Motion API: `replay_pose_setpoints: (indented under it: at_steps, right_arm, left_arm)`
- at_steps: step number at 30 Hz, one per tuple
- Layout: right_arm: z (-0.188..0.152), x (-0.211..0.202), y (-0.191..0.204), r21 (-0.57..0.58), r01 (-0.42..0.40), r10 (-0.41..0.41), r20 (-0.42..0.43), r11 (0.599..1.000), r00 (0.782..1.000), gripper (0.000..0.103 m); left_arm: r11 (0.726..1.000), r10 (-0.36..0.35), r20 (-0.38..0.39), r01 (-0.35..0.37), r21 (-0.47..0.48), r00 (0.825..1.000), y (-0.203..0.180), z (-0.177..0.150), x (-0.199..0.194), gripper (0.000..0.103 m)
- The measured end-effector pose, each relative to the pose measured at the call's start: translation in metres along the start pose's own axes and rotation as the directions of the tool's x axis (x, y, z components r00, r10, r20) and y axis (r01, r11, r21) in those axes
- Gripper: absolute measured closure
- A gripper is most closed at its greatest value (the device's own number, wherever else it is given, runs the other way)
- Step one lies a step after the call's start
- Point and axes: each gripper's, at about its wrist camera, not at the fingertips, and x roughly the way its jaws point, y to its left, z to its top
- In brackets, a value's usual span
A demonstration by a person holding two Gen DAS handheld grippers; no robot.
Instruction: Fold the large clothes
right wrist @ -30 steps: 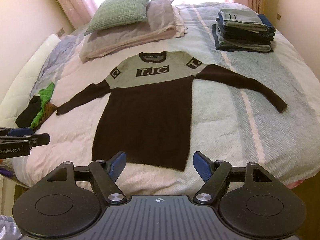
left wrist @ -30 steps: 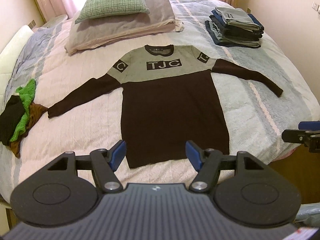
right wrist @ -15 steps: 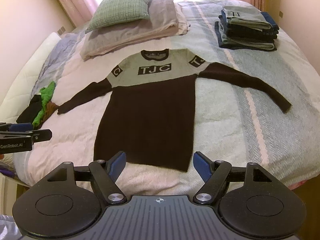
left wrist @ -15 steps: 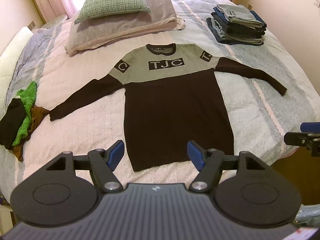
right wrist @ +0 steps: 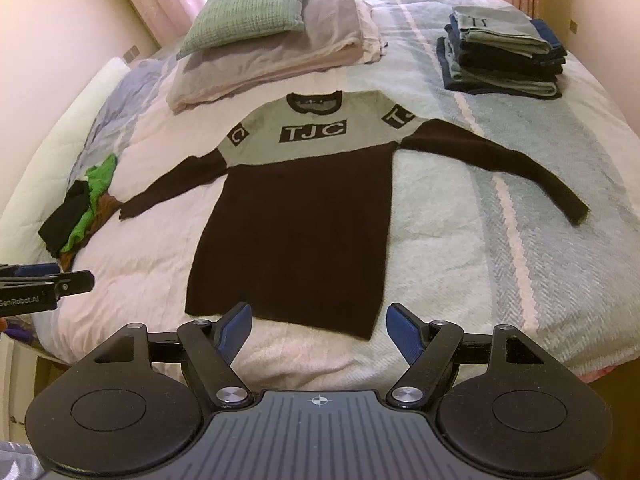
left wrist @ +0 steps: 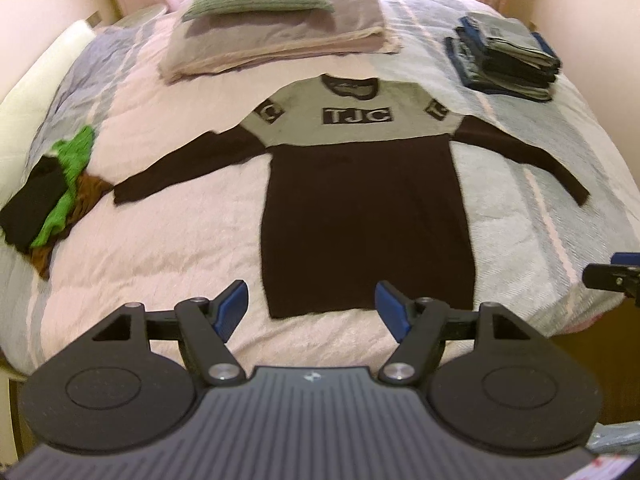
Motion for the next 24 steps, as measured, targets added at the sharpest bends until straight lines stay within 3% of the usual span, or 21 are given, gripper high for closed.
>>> replay_pose_setpoints:
  at_steps: [8,12,15,20,24]
  right_arm:
    - [0.04,0.041,0.007,0.011,0.031,-0.031,0.016,0.999,0.999,0.032]
    - [0.073,0.069,-0.004,0.101,0.099,-0.105,0.053,0.99,0.993,0.031]
    - [0.101,0.094,-0.014,0.166,0.128,-0.14,0.062,0.978,0.988,0.031]
    - [0.146,0.14,-0.028,0.273,0.167,-0.189,0.058,0.948,0.98,0.031]
    - [0.169,0.183,-0.034,0.283,0.224,-0.243,0.033,0.933,0.969,0.032]
  left_arm:
    - [0.994,0.006,0.006,-0.005,-0.109,1.0,0.055,0.03,0.045,0.036]
    - [0.978,-0.024,0.006,0.024,-0.209,1.0,0.107,0.058,0.095,0.036]
    - [0.965,0.001,0.006,0.001,-0.261,1.0,0.146,0.08,0.134,0.036]
    - [0.918,0.012,-0.026,-0.022,-0.397,1.0,0.221,0.104,0.204,0.038]
    - [0.864,0.051,-0.043,-0.066,-0.5,0.998,0.276,0.106,0.265,0.045]
